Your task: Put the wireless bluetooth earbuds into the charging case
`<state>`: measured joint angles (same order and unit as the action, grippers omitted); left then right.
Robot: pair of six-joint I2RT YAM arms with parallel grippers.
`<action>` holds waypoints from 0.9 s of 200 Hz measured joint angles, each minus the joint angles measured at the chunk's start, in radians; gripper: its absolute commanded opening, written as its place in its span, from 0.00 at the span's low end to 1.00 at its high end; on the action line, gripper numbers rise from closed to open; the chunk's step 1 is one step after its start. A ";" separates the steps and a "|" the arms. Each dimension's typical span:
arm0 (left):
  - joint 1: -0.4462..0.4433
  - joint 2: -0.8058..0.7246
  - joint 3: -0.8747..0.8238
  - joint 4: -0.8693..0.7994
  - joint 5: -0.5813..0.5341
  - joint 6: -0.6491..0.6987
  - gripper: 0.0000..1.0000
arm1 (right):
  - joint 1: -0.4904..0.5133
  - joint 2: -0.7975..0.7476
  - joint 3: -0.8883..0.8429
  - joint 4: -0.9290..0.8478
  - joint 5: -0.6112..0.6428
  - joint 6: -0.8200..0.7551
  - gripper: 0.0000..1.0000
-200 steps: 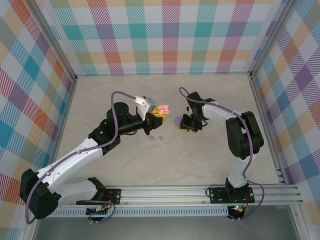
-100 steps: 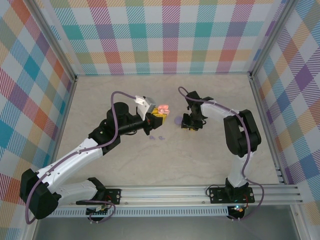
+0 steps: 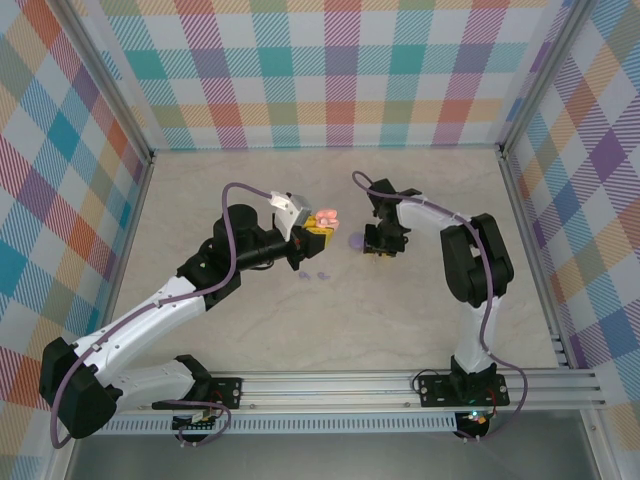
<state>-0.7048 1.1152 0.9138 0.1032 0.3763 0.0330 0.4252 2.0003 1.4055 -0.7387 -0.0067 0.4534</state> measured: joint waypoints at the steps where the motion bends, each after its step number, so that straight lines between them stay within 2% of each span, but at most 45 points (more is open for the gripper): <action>1: 0.000 0.000 0.000 0.000 0.000 0.000 0.01 | 0.000 0.001 0.001 0.000 0.000 -0.001 0.31; 96: 0.000 -0.002 0.000 -0.001 -0.005 0.003 0.01 | 0.030 0.054 0.073 -0.097 0.076 -0.060 0.24; 180: 0.000 -0.028 0.000 -0.002 -0.005 0.003 0.01 | 0.042 0.105 0.170 -0.203 0.094 -0.126 0.28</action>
<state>-0.7048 1.0870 0.9134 0.1013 0.3714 0.0357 0.4667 2.1056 1.5757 -0.9421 0.0872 0.3279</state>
